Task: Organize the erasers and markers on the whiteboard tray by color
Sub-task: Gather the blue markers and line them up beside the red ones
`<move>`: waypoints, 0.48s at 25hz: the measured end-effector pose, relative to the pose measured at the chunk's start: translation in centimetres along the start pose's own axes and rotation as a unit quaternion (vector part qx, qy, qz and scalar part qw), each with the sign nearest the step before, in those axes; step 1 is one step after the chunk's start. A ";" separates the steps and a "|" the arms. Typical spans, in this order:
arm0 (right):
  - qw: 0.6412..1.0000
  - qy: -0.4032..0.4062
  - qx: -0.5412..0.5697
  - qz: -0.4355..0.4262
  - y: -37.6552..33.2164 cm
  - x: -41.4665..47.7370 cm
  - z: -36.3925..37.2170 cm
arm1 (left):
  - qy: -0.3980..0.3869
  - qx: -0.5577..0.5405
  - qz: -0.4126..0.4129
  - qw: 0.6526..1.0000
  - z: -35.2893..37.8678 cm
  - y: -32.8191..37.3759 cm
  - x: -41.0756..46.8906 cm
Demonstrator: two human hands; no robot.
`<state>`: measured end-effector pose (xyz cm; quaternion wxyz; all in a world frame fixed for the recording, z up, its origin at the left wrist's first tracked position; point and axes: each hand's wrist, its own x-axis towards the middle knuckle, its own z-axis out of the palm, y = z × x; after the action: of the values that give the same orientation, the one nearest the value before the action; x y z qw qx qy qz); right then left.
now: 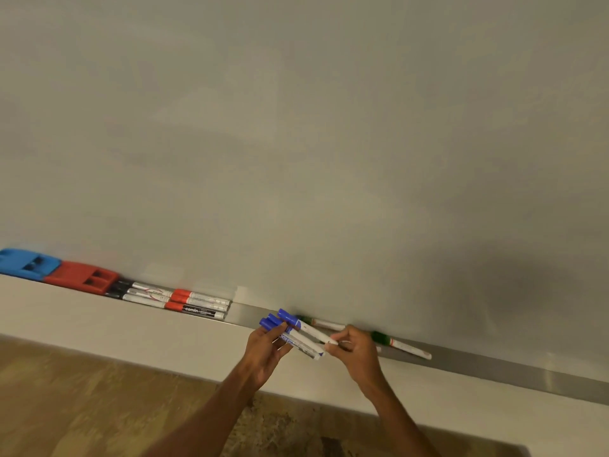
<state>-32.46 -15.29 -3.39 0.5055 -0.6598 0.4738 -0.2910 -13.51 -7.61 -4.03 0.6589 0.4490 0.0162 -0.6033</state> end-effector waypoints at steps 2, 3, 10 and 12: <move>1.000 -0.013 0.012 -0.001 -0.4 0.2 1.1 | 0.007 -0.010 0.007 1.000 -0.5 0.4 -0.1; 1.000 -0.020 0.019 0.004 -0.7 0.2 1.6 | 0.010 -0.016 0.011 1.000 -0.7 0.7 -0.2; 0.993 -0.058 0.085 0.061 -1.2 -0.2 3.9 | 0.019 -0.036 0.031 0.999 -2.3 1.6 -0.6; 0.986 -0.058 0.127 0.086 -1.6 -0.5 4.7 | 0.019 -0.036 0.034 0.999 -2.5 1.9 -0.5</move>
<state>-28.06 -12.93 -3.38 0.6351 -0.5626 0.4579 -0.2652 -10.81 -5.95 -4.20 0.6943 0.4363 0.0356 -0.5712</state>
